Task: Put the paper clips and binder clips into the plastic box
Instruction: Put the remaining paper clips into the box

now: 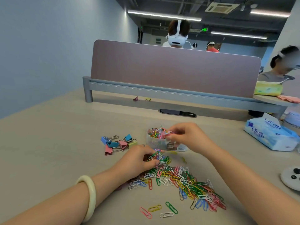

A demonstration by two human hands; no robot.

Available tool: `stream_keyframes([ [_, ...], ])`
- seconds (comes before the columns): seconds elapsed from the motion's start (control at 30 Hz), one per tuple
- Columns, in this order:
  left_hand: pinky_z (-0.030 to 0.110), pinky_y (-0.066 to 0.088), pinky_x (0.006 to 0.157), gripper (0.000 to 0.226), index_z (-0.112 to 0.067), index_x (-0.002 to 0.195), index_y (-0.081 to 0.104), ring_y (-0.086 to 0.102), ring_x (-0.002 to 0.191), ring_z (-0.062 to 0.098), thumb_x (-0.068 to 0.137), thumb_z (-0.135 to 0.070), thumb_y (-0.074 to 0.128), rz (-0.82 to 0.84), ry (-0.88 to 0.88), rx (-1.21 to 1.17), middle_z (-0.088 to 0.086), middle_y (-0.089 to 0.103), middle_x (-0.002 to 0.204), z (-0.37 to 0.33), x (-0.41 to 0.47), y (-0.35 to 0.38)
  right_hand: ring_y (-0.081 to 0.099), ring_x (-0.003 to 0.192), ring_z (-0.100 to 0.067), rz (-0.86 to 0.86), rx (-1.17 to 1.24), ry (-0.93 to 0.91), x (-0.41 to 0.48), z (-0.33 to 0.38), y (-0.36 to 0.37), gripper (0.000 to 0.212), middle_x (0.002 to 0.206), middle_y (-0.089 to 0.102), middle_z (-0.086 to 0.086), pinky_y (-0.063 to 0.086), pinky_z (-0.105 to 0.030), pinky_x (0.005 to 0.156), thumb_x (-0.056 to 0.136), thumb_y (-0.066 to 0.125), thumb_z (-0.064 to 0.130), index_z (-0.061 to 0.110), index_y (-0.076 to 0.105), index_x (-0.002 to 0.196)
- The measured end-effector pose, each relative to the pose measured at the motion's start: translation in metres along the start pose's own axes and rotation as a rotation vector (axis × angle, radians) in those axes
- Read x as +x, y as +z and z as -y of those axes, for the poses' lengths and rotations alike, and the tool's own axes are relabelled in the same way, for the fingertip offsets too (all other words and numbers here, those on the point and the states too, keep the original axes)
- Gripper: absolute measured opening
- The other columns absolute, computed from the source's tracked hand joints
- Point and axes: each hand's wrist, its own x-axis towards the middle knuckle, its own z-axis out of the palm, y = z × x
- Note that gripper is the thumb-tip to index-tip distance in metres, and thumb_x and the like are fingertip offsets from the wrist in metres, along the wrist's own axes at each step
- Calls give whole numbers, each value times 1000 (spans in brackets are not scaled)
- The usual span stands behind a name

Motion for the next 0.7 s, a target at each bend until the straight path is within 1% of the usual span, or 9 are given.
stream_keyframes([
  [0.03, 45, 43, 72, 33, -9, 69, 57, 51, 72, 20, 79, -39, 63, -1, 1, 1, 12, 58, 73, 1, 0, 0, 58, 50, 0, -18, -52, -2, 10, 2, -2, 11, 74, 68, -8, 51, -17, 59, 81, 67, 12, 9, 70, 91],
  [0.13, 43, 45, 75, 47, -7, 80, 62, 55, 78, 18, 72, -53, 54, -6, -11, -10, 10, 62, 80, 3, 0, -1, 68, 69, -19, -20, -195, 24, 36, -1, -2, 13, 81, 71, -11, 56, -36, 75, 81, 66, 13, 9, 70, 93],
  [0.2, 41, 44, 73, 45, -7, 76, 61, 54, 75, 18, 72, -51, 55, -18, -12, -12, 11, 61, 78, 5, 0, -1, 67, 80, -22, 22, -292, 51, 44, -6, 1, 19, 88, 70, -9, 54, -34, 80, 80, 66, 10, 8, 69, 98],
  [0.27, 39, 42, 70, 39, -7, 71, 58, 51, 71, 18, 74, -45, 59, -28, -12, -17, 12, 58, 75, 5, -1, -2, 63, 87, -19, 88, -394, 52, 47, -9, 3, 23, 100, 70, -9, 48, -26, 78, 80, 65, 8, 9, 68, 103],
  [0.33, 37, 41, 67, 36, -5, 71, 57, 50, 71, 19, 77, -40, 62, -32, -15, -16, 13, 57, 75, 4, 0, -3, 62, 90, -17, 115, -427, 39, 45, -9, 2, 26, 104, 70, -8, 45, -22, 77, 81, 60, 3, 11, 68, 104],
  [0.43, 36, 39, 65, 34, -3, 72, 56, 48, 68, 19, 80, -35, 64, -19, -30, -18, 15, 56, 76, 3, 1, -4, 64, 94, -15, 130, -410, 29, 42, -12, 3, 29, 105, 70, -6, 49, -24, 84, 83, 54, 0, 13, 66, 107],
  [0.5, 33, 36, 62, 31, -5, 70, 57, 45, 64, 12, 80, -34, 64, -14, -33, -43, 15, 56, 74, 2, 3, -4, 63, 93, -15, 112, -383, 19, 40, -14, 3, 28, 103, 70, -5, 50, -29, 87, 83, 55, 1, 14, 65, 106],
  [0.6, 26, 31, 56, 27, -7, 68, 58, 40, 58, 7, 80, -31, 65, -12, -71, -73, 11, 52, 65, -4, 10, -8, 58, 80, -13, -10, -329, 11, 37, -17, -1, 11, 84, 64, 4, 49, -28, 75, 79, 66, 10, 19, 63, 84],
  [0.7, 24, 27, 52, 27, -7, 63, 58, 34, 51, 6, 79, -27, 66, -40, -107, -173, -2, 41, 56, -14, 31, -20, 51, 65, -7, -69, -325, 16, 32, -20, -2, 11, 67, 54, 12, 39, -22, 59, 76, 70, 12, 19, 61, 74],
])
